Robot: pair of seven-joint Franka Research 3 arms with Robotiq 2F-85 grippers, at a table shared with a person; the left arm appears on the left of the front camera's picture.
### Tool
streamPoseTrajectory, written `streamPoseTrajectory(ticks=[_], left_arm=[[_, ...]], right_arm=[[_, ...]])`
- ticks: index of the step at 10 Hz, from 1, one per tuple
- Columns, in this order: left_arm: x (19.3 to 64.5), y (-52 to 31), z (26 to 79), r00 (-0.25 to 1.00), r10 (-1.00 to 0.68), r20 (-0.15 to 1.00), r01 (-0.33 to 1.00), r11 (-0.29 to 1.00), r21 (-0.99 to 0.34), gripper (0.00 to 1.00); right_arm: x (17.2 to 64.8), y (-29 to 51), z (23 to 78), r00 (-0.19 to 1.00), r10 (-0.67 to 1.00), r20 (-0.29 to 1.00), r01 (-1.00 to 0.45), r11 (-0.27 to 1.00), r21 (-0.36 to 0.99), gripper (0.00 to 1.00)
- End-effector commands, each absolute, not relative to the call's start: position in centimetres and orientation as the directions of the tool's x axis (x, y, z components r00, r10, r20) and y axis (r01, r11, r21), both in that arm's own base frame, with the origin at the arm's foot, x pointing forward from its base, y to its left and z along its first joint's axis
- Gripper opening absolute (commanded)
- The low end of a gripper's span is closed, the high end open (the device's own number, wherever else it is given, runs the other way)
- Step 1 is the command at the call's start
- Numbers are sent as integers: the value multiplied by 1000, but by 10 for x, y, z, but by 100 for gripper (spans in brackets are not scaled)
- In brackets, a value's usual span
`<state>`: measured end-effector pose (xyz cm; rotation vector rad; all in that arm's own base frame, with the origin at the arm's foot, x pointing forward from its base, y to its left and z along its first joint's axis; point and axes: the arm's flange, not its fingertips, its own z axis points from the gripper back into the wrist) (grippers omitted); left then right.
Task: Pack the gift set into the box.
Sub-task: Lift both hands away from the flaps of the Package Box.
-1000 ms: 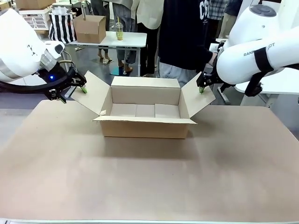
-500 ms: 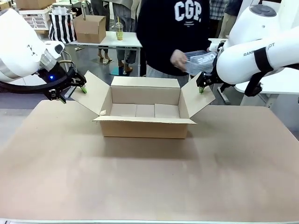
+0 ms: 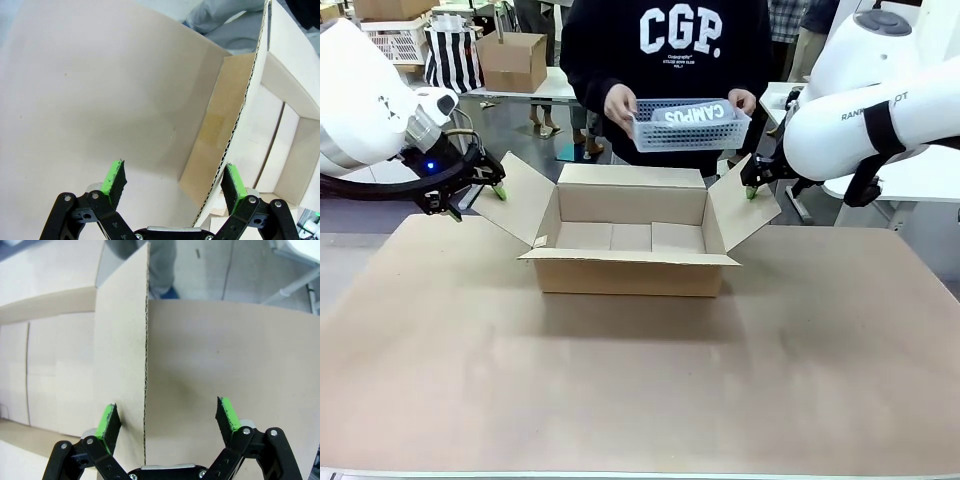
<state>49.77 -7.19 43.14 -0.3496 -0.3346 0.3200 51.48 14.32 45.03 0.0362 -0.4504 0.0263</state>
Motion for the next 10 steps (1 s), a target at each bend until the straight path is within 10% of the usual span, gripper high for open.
streamPoseTrajectory(ticks=[1,10], left_arm=[[497,-72,433,889,370,271,-259,892,-370,100],[497,-72,433,889,370,271,-259,892,-370,100]], right_arm=[[516,148,452,898,-1,441,-6,1000,13,100],[516,148,452,898,-1,441,-6,1000,13,100]])
